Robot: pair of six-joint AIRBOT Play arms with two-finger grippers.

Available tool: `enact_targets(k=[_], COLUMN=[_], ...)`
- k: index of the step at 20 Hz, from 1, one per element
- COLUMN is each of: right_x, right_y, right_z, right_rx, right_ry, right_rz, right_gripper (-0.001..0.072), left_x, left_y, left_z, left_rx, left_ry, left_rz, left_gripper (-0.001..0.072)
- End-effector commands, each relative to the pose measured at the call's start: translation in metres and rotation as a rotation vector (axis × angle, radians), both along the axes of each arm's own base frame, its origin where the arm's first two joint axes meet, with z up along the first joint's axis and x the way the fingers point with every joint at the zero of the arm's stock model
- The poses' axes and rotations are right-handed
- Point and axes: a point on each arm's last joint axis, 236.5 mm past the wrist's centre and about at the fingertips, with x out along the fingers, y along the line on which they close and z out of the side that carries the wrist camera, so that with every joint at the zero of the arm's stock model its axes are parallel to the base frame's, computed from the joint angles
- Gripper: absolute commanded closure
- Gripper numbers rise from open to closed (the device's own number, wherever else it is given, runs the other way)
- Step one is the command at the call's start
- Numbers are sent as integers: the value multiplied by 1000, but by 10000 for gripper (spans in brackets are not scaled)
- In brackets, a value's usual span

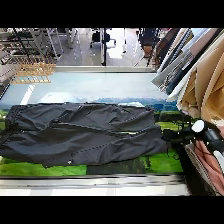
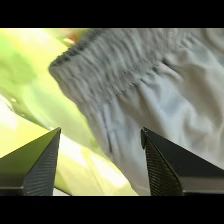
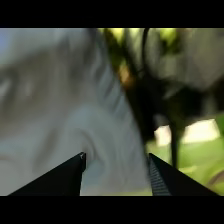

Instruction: Fold the clothes and pants, and hang the long-sleeved shirts on hangers.

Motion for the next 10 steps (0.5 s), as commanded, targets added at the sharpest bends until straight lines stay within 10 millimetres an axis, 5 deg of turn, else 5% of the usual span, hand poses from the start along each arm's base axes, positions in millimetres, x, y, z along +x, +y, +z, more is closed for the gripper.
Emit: enact_targets(k=[1,3,5,10], right_x=[-53,-76,-75,-24], right_y=[30,39,40,31], right_z=[-17,-24,-30,-32], right_rx=[210,260,285,307], right_ry=[96,138,128,-35], right_rz=[-22,-53,-99,-241], right_gripper=[241,201,200,169], left_x=[-2,-4,-7,3], left_y=[7,4,0,-5], left_z=[-14,-25,-38,-62], left_rx=[-45,-69,-86,-134], left_ry=[-18,-5,7,-24], left_rz=[58,60,70,115], left_gripper=[118,119,120,134])
